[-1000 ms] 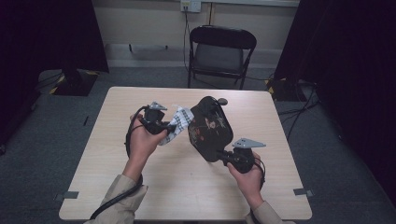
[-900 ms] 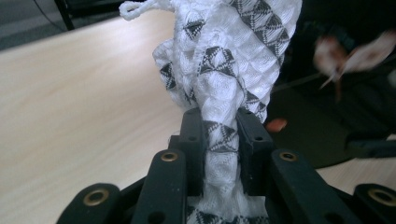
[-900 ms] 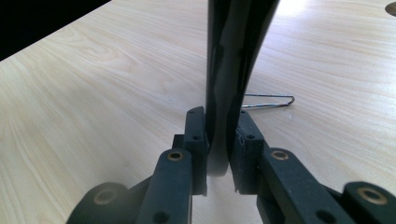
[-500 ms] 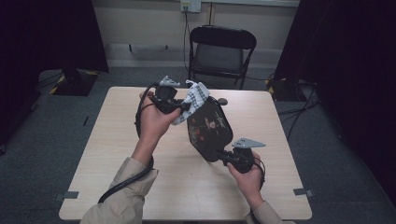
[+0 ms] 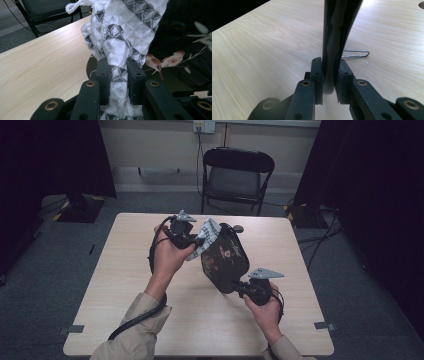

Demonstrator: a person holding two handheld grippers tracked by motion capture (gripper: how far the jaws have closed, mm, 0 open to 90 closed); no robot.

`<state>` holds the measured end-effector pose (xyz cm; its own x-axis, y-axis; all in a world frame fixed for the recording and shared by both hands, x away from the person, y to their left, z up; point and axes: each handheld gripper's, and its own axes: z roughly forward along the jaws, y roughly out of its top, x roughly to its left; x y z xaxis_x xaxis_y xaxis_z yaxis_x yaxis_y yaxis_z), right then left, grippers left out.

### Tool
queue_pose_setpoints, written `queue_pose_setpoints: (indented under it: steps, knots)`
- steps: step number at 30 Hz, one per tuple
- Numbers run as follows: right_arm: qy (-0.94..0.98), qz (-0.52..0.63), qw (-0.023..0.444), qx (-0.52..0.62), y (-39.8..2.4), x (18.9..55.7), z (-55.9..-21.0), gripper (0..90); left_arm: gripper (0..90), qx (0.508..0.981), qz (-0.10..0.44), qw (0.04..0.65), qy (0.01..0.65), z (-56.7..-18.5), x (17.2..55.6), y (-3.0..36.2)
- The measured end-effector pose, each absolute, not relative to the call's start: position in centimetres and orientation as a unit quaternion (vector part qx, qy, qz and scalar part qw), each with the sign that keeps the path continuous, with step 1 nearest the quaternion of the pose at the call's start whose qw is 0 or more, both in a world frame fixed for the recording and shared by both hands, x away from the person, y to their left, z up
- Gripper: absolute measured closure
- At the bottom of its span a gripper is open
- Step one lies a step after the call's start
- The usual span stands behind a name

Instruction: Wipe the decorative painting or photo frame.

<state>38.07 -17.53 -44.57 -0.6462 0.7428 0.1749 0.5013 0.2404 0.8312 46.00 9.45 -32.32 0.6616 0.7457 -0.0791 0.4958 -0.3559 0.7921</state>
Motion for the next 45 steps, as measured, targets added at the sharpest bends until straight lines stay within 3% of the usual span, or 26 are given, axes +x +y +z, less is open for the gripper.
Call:
queue_pose_setpoints:
  steps: [45]
  knots:
    - [0.776,0.470,0.129,0.401,-17.5,38.1,-44.6,78.9,74.4,0.833,0.101,0.361,0.407,-43.1,44.4,9.5]
